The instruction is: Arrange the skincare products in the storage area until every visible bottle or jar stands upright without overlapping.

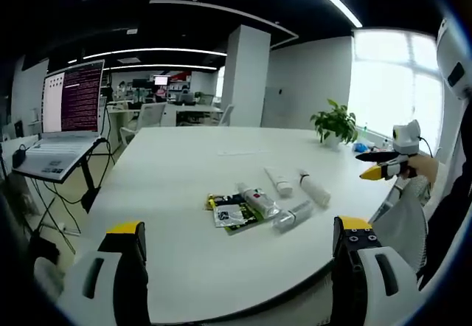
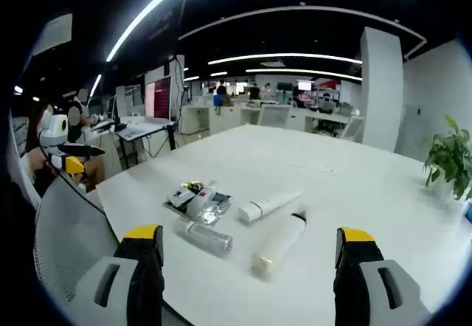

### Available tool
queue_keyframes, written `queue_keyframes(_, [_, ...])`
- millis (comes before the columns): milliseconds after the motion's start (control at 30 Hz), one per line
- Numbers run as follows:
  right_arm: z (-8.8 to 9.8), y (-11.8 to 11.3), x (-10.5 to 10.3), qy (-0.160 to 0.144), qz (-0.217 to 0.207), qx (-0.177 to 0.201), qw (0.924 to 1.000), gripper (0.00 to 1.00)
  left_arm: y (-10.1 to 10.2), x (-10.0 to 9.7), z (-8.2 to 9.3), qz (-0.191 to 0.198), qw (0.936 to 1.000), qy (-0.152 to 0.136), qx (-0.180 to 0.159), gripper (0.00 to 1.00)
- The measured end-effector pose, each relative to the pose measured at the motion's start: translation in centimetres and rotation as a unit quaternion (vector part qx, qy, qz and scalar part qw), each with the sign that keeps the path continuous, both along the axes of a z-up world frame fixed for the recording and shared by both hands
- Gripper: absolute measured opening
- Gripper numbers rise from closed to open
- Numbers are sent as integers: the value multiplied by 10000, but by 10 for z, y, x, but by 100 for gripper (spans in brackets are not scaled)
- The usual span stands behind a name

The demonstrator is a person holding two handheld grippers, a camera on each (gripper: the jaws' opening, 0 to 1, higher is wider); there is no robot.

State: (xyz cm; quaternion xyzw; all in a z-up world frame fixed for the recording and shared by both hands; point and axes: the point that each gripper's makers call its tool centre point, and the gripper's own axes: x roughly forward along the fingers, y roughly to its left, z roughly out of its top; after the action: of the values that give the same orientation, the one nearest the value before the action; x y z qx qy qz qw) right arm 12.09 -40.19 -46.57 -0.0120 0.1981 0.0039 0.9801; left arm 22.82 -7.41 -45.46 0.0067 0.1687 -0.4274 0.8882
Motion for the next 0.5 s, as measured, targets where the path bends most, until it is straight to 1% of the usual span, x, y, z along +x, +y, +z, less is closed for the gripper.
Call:
queue_keyframes(133, [-4, -11, 15, 65, 64, -119, 9999, 100, 1, 0, -1, 3, 10000, -7, 70, 99])
queue_keyframes(233, [-14, -25, 26, 272, 113, -202, 9994, 99, 1, 0, -1, 35, 10000, -34, 61, 99])
queue_keyframes(333, [-22, -34, 36, 388, 145, -209, 9989, 98, 1, 1, 0, 53, 10000, -61, 40, 99])
queue_keyframes(400, [-31, -40, 42, 501, 152, -209, 9984, 96, 0, 1, 0, 53, 10000, -56, 14, 99])
queue_keyframes(467, [-44, -48, 46, 730, 107, -154, 9972, 93, -1, 1, -1, 51, 10000, -54, 6, 99])
queue_keyframes(500, [-47, -46, 49, 757, 120, -150, 9969, 92, -1, 0, -2, 50, 10000, -53, 19, 99])
